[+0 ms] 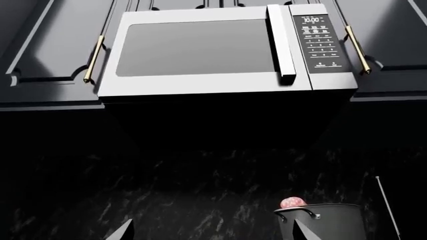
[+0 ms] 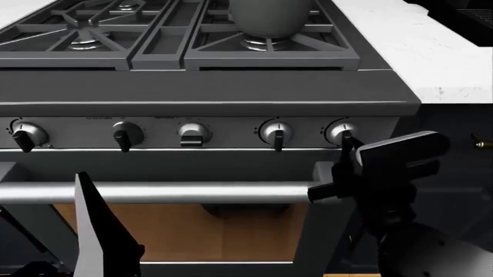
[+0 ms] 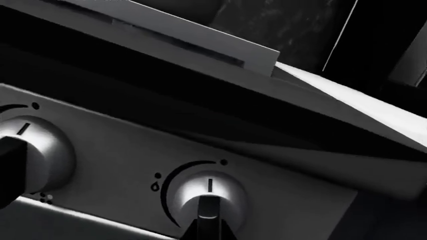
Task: Frozen meat rests on a plate on the counter. Retrieve the meat and place it in a pot on a burner. Then turn the burner on.
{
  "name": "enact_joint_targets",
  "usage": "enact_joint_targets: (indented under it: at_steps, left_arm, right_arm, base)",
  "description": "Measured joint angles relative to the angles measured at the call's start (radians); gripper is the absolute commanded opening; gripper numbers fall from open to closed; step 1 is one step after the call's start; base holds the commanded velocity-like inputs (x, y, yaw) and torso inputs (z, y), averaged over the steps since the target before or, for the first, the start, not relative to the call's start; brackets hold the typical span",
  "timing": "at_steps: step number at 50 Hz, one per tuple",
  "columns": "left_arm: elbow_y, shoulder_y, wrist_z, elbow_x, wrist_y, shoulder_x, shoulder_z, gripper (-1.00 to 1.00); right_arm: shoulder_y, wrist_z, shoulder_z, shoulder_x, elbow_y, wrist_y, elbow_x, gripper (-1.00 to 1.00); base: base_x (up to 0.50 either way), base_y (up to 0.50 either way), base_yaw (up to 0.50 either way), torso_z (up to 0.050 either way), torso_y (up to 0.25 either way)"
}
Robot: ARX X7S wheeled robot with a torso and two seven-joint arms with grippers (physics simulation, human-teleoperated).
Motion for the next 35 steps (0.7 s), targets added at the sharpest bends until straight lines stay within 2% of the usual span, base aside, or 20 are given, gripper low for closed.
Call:
enact_joint_targets:
  at_steps: [35]
  left_arm:
    - [0.001, 0.02, 0.009, 0.002, -0.001, 0.004, -0.021, 1.0]
  right_arm:
    - [0.052, -0.062, -0.107, 0.026, -0.01, 0.081, -0.181, -1.0]
  base:
    - [0.0, 0.0, 0.0, 0.0, -0.001]
